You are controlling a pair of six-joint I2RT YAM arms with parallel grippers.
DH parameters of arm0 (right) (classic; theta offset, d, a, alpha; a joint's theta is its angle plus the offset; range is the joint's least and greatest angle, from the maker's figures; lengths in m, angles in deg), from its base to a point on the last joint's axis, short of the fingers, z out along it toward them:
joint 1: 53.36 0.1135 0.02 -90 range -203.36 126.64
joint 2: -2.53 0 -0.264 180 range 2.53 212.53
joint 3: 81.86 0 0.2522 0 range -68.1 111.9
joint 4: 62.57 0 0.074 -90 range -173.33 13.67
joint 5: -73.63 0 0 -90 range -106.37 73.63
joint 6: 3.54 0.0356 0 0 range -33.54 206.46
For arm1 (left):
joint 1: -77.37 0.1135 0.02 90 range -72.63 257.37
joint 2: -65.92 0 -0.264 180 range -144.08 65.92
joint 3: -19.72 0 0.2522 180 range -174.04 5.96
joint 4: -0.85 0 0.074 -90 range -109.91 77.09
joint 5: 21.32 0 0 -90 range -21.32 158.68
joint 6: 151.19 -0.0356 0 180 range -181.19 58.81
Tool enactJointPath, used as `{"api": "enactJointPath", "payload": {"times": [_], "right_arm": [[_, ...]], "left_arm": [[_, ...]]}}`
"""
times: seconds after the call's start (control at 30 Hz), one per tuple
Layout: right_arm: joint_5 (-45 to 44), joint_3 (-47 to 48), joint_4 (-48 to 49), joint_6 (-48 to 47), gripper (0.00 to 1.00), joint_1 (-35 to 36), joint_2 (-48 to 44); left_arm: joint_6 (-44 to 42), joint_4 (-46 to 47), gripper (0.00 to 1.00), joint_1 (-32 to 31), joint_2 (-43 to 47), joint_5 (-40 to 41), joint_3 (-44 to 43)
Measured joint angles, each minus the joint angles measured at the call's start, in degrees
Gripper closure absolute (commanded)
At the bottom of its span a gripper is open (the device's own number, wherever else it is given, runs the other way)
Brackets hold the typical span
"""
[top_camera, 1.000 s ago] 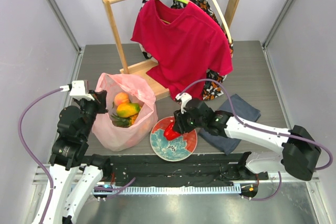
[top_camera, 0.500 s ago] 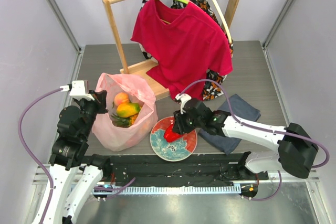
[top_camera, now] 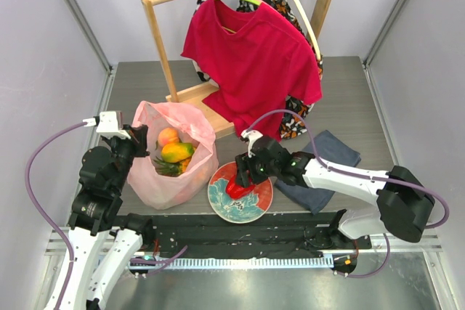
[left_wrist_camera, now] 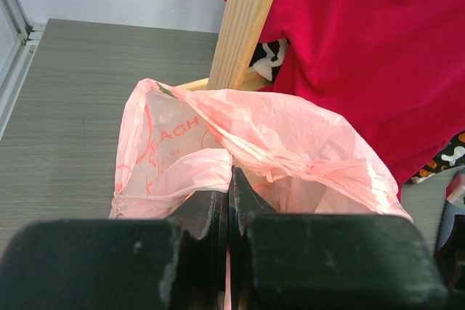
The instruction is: Place the fruits into the plastic bag
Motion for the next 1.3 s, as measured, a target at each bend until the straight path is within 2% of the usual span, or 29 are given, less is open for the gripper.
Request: {"api": "enactJointPath", "payload": {"times": [0.07, 0.13, 0.2, 0.47, 0.67, 1.0, 1.3], "right_arm": [[-0.1, 0.0, -1.0, 0.2, 0.19, 0.0, 0.1], [-0.6, 0.3, -2.1, 0.6, 0.18, 0.0, 0.1], [-1.6, 1.2, -4.2, 1.2, 0.01, 0.0, -0.2], [-7.4, 4.2, -11.3, 12.4, 0.00, 0.6, -3.6], [-9.4, 4.2, -12.5, 21.0, 0.00, 4.7, -1.6], [-13.2, 2.1, -10.5, 33.7, 0.00, 8.2, 2.0], [-18.3, 1.1, -6.5, 39.0, 0.00, 8.4, 5.6]], "left_arm": [[0.0, 0.0, 1.00, 0.0, 0.0, 0.0, 0.0], [0.0, 0.0, 1.00, 0.0, 0.0, 0.0, 0.0], [0.0, 0.0, 1.00, 0.0, 0.0, 0.0, 0.0], [0.0, 0.0, 1.00, 0.0, 0.4, 0.0, 0.0], [0.0, 0.0, 1.00, 0.0, 0.4, 0.0, 0.0], [0.0, 0.0, 1.00, 0.0, 0.4, 0.0, 0.0], [0.0, 0.0, 1.00, 0.0, 0.4, 0.0, 0.0]]}}
